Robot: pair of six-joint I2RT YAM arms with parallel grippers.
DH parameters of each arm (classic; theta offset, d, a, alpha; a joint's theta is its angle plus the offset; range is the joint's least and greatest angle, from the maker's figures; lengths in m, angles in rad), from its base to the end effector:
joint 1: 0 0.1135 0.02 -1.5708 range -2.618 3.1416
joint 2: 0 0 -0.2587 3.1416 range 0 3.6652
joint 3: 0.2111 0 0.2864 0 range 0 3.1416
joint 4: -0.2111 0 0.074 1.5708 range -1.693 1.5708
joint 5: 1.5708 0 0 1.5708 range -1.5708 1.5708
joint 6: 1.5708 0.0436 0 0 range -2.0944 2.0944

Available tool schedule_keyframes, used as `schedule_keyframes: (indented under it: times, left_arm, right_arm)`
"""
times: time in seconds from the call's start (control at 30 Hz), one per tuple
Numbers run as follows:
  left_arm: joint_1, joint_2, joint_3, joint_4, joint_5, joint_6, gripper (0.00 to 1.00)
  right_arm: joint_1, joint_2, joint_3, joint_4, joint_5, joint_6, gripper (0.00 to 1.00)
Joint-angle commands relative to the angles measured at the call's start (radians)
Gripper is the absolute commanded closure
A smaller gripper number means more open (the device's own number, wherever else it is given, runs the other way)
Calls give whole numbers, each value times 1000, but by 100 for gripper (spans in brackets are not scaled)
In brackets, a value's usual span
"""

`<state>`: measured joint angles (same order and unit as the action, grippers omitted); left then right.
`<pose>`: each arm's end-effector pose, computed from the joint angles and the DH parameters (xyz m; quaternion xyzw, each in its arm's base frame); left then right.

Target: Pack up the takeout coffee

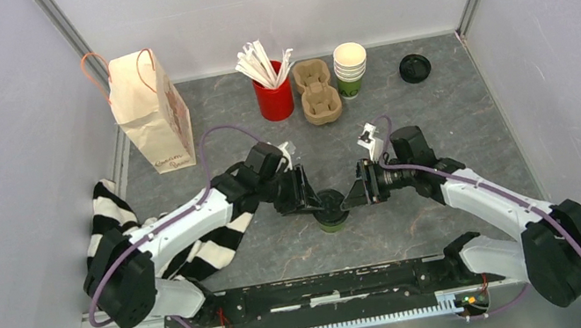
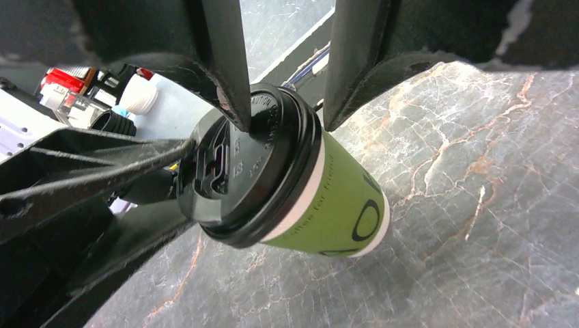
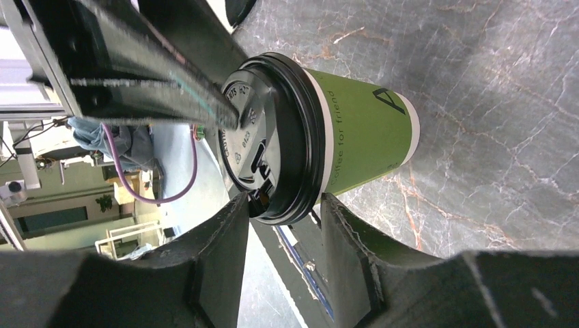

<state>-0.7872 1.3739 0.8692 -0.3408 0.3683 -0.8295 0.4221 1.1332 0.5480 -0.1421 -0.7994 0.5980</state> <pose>0.2145 -0.2375 0.1985 0.0455 0.9203 -0.3705 0.1171 0.2198 0.1330 0.1738 -0.0849 0.8512 0.4940 0.1558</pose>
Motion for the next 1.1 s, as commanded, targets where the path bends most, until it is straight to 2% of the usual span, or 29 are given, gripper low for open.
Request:
schedule_keyframes:
  times: [0.0,0.1,0.17,0.27,0.43,0.5,0.63,0.87,1.07]
  left_arm:
    - [-6,-65,-48,54,1,-80,51]
    - [-6,-108,-75,65,-8,-116,48]
    - [-2,-143,-88,57,-26,-141,40]
    - [7,-197,-97,54,-51,-182,31]
    - [41,-207,-95,69,-54,-201,30]
    - [50,-167,-81,86,-33,-188,33]
    - [51,-79,-32,80,-18,-144,39]
    - [51,-45,-30,28,-35,-115,49]
    - [49,-45,-45,20,-46,-127,53]
  right_arm:
    - [0,44,90,16,39,-53,48]
    - [-3,61,148,-79,59,-116,35]
    - [-16,39,140,-109,63,-124,28]
    - [-49,-35,68,-93,42,-89,25]
    - [-100,-144,-35,-11,-5,9,29]
    - [-109,-171,-54,6,-6,24,35]
    - [-106,-154,-92,50,-46,54,42]
    - [-42,-129,-134,162,-14,134,44]
    - [-14,-126,-183,275,-8,229,49]
